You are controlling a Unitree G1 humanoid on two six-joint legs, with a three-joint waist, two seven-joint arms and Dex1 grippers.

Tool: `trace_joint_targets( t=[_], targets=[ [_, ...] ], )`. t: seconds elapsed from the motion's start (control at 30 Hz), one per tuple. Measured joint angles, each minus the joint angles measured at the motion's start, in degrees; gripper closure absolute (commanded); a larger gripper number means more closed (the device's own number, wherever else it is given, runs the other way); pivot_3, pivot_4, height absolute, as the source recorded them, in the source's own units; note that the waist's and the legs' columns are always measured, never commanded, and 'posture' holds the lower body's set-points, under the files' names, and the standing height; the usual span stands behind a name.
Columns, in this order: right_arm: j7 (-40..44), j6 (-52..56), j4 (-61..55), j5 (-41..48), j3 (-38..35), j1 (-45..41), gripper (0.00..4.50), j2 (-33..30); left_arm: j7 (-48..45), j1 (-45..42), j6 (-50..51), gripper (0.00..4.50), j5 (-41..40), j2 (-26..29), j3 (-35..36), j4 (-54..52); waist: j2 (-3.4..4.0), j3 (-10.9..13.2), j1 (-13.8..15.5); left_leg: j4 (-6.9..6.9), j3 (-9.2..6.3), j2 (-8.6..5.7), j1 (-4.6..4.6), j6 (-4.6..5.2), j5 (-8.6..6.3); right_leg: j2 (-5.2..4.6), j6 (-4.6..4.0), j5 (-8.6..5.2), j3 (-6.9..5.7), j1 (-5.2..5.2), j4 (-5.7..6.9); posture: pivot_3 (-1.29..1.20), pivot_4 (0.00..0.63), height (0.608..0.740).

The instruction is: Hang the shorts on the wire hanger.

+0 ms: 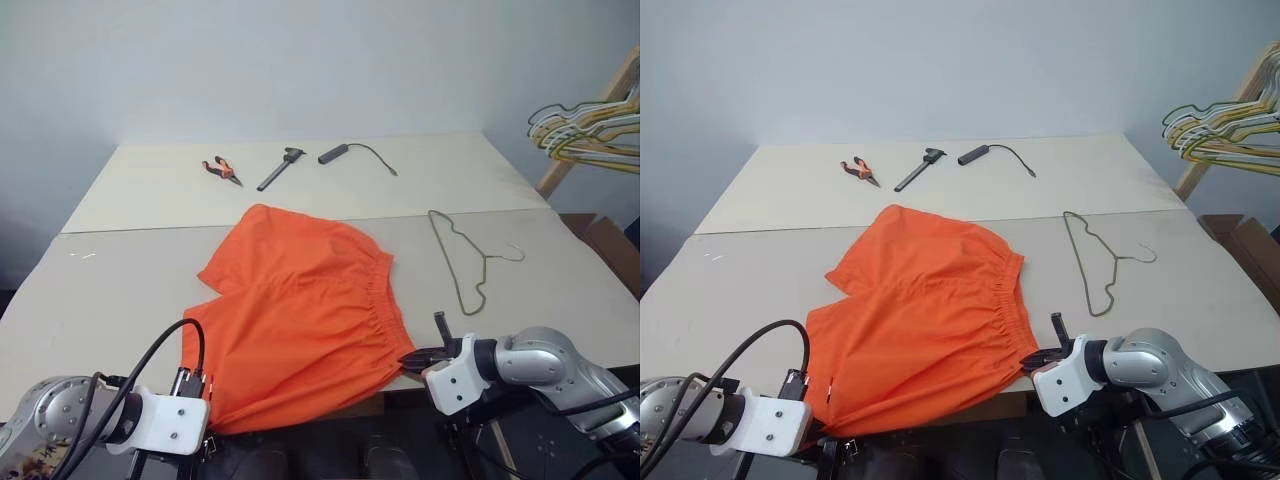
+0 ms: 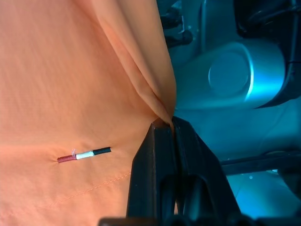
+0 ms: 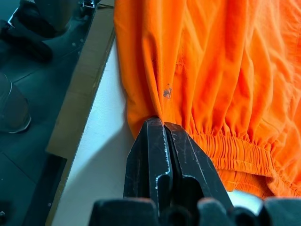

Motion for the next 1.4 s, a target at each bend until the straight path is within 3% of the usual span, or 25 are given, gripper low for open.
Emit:
trace_joint_targets(
  t=[0.07,0.2,0.4,0.43,0.57,0.7,0.93,1.1,1.2,1.3,1.4],
  targets=[
    [0.9,0.3,-0.2,0.3,-0.4,0.5,3.52,-1.3,-0.7,0.4,0.2,3.56,-0.4,0.0,0.9,0.3,0.01,0.2,0.0,0.00,0.00,0.00,-0.03,0.00,0.00,-0.01,0.00,0.00,0.00,-0.04,-0.01,0.00,0.086,0.740],
    [3.7,1.4,-2.0,4.0,-2.1,3.4,2.11,-4.4,-2.8,1.5,-0.1,2.24,-3.5,-1.0,4.4,0.7,0.01,0.4,0.1,0.00,-0.01,0.04,-0.04,-0.04,-0.11,0.00,0.02,-0.01,-0.02,-0.05,0.00,-0.01,0.088,0.740],
    [5.0,12.0,-4.8,14.2,-10.2,6.4,0.01,-5.7,-11.7,0.0,-3.5,0.30,-17.0,-3.5,14.1,5.9,0.02,0.5,0.0,0.06,0.00,0.11,-0.03,-0.05,-0.13,0.01,-0.24,-0.17,-0.03,-0.04,0.01,-0.01,0.087,0.740],
    [4.5,15.1,-4.8,16.0,-11.9,5.9,0.00,-5.1,-11.6,-2.0,-3.0,0.01,-19.0,-4.3,14.7,6.3,0.01,0.5,0.0,0.10,0.00,0.12,-0.02,-0.05,-0.13,0.01,-0.23,-0.16,-0.04,-0.01,0.02,-0.01,0.087,0.740],
    [-1.1,30.6,-2.9,20.2,-16.3,-1.1,0.00,-0.5,-3.1,-15.0,5.6,0.01,-27.3,-10.1,13.2,7.0,-0.02,0.5,-0.1,0.20,-0.02,0.10,-0.01,-0.05,-0.13,0.02,0.26,0.14,-0.05,0.06,-0.01,-0.02,0.076,0.740],
    [-9.1,49.6,0.0,20.1,-17.5,-8.4,0.00,4.0,8.6,-25.7,16.3,0.01,-35.4,-16.8,10.2,6.4,-0.07,0.4,-0.1,0.17,-0.11,0.00,-0.17,-0.17,-0.20,0.01,-0.23,0.43,-0.02,-0.18,0.06,-0.03,0.066,0.740],
    [-20.1,79.8,5.7,20.1,-17.6,-18.8,0.00,11.3,21.4,-35.3,24.2,0.01,-43.3,-24.7,7.4,2.9,-0.01,0.1,-0.7,0.22,-0.06,-0.14,-1.48,-0.41,-0.14,-0.02,-0.36,0.54,0.20,-1.75,0.39,-0.04,0.049,0.740],
    [-26.3,89.0,12.4,19.8,-18.5,-23.8,0.00,14.6,23.9,-37.8,24.4,0.01,-42.8,-26.0,5.0,2.9,0.03,0.0,-0.7,0.23,-0.02,-0.18,-1.51,-0.43,-0.12,0.00,-0.38,0.57,0.19,-1.73,0.37,-0.05,0.043,0.740],
    [-28.9,91.6,16.0,19.7,-18.9,-26.0,0.00,16.5,22.1,-39.0,26.2,0.01,-43.7,-23.6,4.2,3.5,0.04,0.0,-0.8,0.26,0.01,-0.21,-1.49,-0.43,-0.12,0.04,-0.38,0.60,0.18,-1.69,0.38,-0.05,0.039,0.740],
    [-30.4,93.6,20.0,20.1,-19.7,-27.8,0.56,18.6,20.1,-40.2,28.2,0.00,-45.9,-22.1,3.9,4.3,0.11,-0.1,-1.1,0.29,0.03,-0.23,-1.47,-0.42,-0.11,0.04,-0.38,0.59,0.19,-1.69,0.47,-0.04,0.034,0.740],
    [-31.5,95.5,23.6,20.3,-21.5,-29.5,1.46,19.3,18.8,-40.3,29.2,0.00,-46.8,-21.3,3.9,4.6,0.14,-0.3,-1.4,0.30,0.03,-0.24,-1.46,-0.43,-0.11,0.04,-0.38,0.59,0.19,-1.68,0.54,-0.04,0.032,0.740]
  ],
)
